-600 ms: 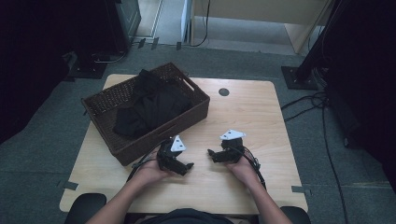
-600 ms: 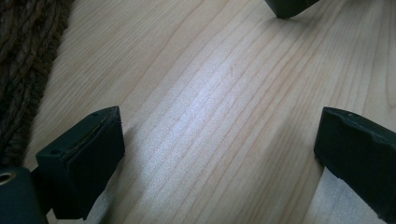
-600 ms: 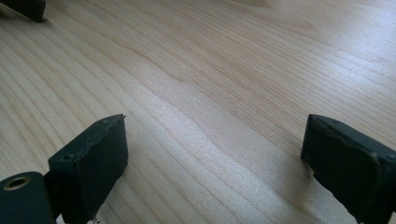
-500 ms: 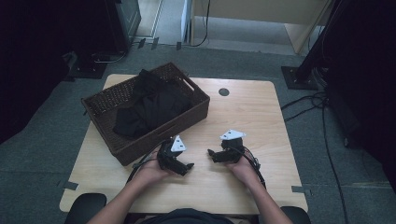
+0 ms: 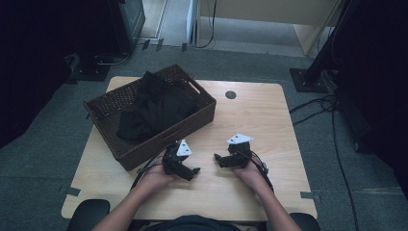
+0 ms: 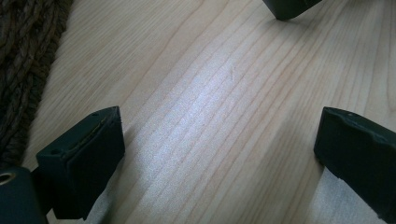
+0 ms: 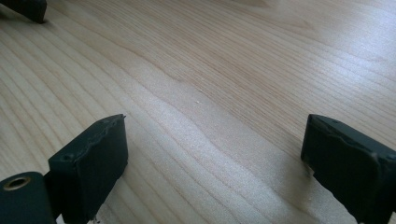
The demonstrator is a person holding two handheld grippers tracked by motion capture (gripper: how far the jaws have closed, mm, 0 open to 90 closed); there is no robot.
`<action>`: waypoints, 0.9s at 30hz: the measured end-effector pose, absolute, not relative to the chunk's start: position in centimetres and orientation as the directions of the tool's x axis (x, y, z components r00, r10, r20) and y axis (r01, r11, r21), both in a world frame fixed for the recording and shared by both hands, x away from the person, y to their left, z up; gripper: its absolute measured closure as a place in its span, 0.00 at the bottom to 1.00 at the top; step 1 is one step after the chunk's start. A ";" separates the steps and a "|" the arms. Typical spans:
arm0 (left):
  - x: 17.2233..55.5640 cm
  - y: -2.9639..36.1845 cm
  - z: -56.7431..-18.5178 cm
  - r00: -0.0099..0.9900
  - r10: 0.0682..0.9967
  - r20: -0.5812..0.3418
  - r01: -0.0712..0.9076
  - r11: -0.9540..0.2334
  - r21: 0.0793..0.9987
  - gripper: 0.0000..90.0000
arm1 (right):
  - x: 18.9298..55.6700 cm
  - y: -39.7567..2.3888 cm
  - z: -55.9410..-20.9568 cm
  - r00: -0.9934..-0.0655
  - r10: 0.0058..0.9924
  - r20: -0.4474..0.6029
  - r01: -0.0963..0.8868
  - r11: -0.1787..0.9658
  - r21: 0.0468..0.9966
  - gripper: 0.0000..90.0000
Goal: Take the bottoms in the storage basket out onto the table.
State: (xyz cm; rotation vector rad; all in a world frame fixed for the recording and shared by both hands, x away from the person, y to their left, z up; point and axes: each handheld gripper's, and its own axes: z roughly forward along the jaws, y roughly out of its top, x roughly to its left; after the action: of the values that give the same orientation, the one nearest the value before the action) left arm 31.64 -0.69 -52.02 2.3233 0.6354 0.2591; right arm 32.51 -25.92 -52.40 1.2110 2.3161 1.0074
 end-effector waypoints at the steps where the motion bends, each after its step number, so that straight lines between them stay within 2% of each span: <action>1: 31.6 -0.7 -52.0 0.860 0.511 0.007 0.370 -0.632 0.681 0.01 | 32.5 -25.9 -52.4 -0.581 0.813 0.025 0.573 0.388 0.722 0.08; 27: 31.7 -0.7 -52.0 0.850 0.527 0.008 0.381 -0.625 0.681 0.01 | 32.5 -25.9 -52.4 -0.580 0.814 0.025 0.573 0.386 0.723 0.08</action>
State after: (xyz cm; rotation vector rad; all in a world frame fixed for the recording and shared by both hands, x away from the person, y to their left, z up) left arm 31.69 -0.72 -52.02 2.3189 0.6563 0.2680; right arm 32.51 -25.93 -52.41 1.2091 2.3162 1.0078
